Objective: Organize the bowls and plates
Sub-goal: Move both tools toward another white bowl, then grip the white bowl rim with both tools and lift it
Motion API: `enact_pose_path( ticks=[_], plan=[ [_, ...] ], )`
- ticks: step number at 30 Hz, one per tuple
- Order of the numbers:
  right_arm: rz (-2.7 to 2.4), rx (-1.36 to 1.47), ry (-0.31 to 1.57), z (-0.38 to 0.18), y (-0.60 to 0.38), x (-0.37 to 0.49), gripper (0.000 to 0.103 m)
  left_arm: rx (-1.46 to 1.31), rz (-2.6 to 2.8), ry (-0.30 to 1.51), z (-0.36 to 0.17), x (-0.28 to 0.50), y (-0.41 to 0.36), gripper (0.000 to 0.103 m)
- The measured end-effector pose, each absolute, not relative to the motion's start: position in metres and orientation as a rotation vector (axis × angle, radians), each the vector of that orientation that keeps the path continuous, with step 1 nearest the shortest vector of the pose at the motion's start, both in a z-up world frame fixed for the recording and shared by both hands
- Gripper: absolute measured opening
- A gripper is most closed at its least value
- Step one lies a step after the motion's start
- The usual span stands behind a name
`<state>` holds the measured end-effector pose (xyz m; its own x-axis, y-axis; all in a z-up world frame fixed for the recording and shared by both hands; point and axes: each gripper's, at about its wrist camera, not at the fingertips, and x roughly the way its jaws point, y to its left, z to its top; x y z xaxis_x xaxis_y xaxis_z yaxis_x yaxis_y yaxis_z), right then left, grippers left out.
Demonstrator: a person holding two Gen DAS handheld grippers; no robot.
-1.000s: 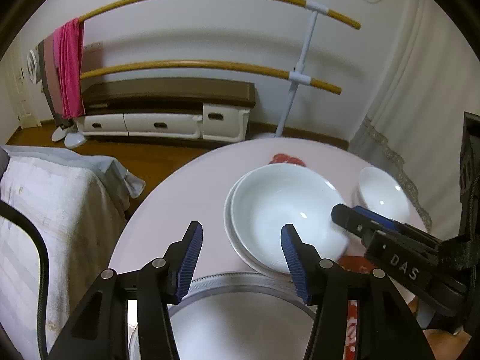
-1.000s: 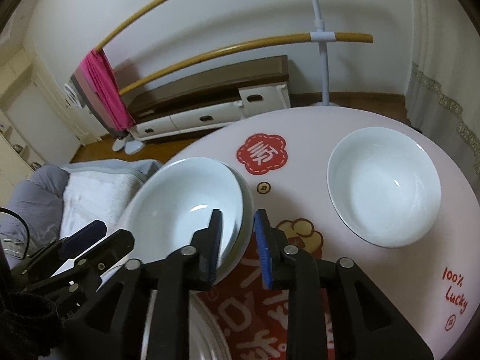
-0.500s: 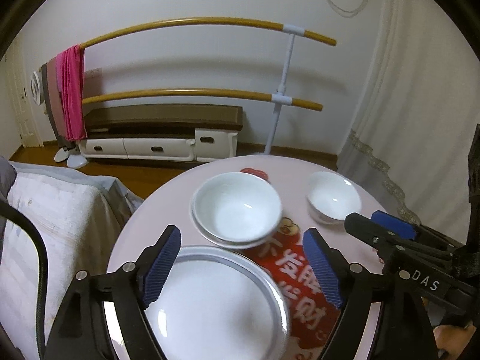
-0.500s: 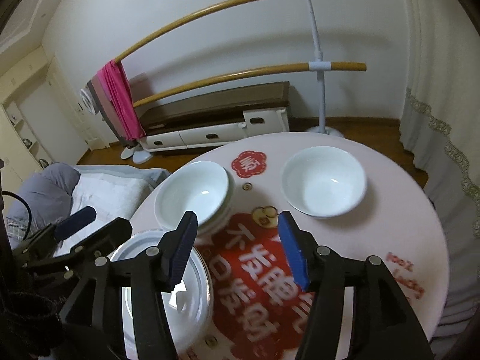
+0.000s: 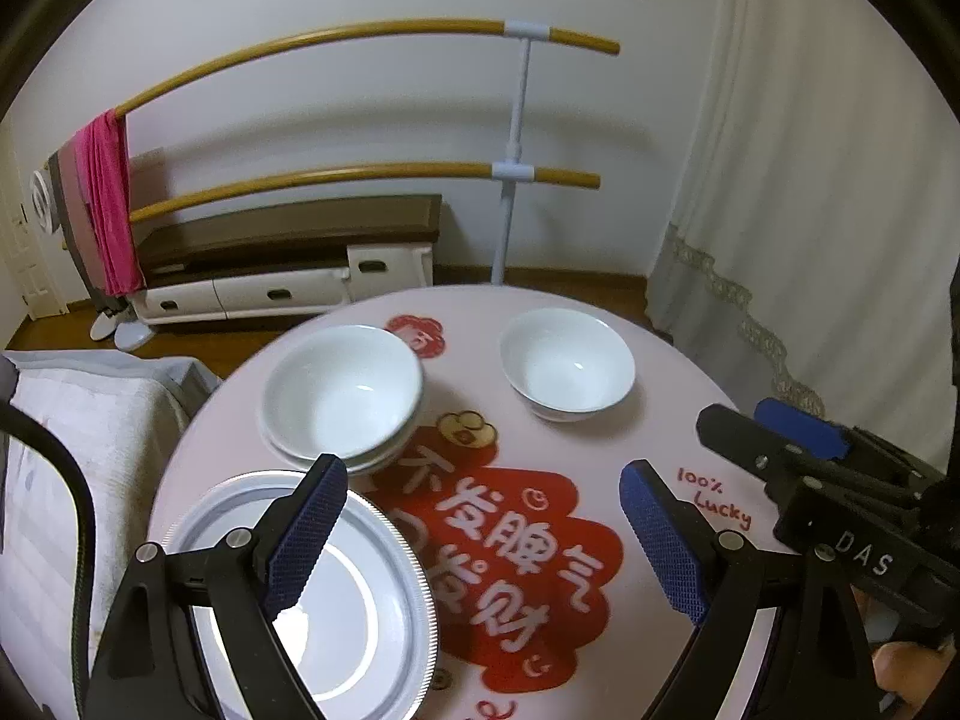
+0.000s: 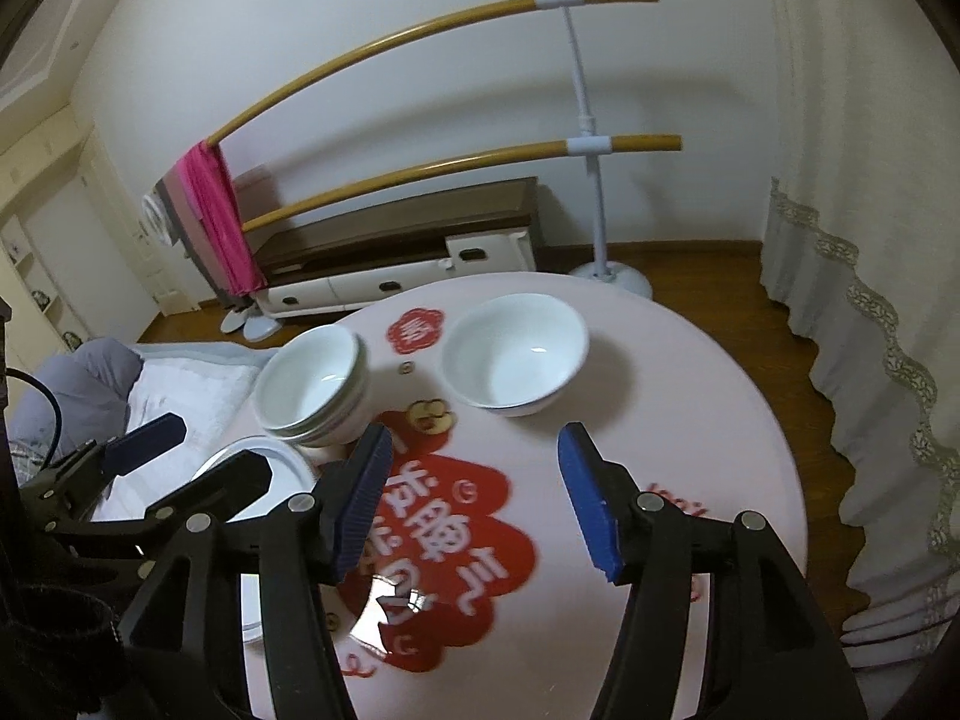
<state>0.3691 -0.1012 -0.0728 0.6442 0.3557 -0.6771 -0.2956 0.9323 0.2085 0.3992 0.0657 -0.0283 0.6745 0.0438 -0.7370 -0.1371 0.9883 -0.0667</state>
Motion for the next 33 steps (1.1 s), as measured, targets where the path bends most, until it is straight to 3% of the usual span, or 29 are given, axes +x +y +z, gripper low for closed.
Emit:
enact_pose_path(
  ticks=[18, 21, 25, 27, 33],
  plan=[
    [0.351, 0.191, 0.974, -0.136, -0.128, 0.489, 0.06, -0.093, 0.182, 0.953, -0.065, 0.556, 0.058, 0.087],
    [0.35, 0.2, 0.991, -0.146, -0.126, 0.502, 0.053, -0.088, 0.181, 0.978, -0.074, 0.574, 0.057, 0.084],
    [0.359, 0.2, 1.009, -0.153, -0.124, 0.513, 0.024, -0.094, 0.175, 1.02, -0.087, 0.595, 0.06, 0.072],
    [0.365, 0.197, 1.015, -0.156, -0.124, 0.518, 0.022, -0.101, 0.169, 1.032, -0.091, 0.601, 0.062, 0.065],
    [0.395, 0.209, 1.011, -0.158, -0.124, 0.52, 0.015, -0.11, 0.142, 1.065, -0.106, 0.618, 0.063, 0.028]
  ],
)
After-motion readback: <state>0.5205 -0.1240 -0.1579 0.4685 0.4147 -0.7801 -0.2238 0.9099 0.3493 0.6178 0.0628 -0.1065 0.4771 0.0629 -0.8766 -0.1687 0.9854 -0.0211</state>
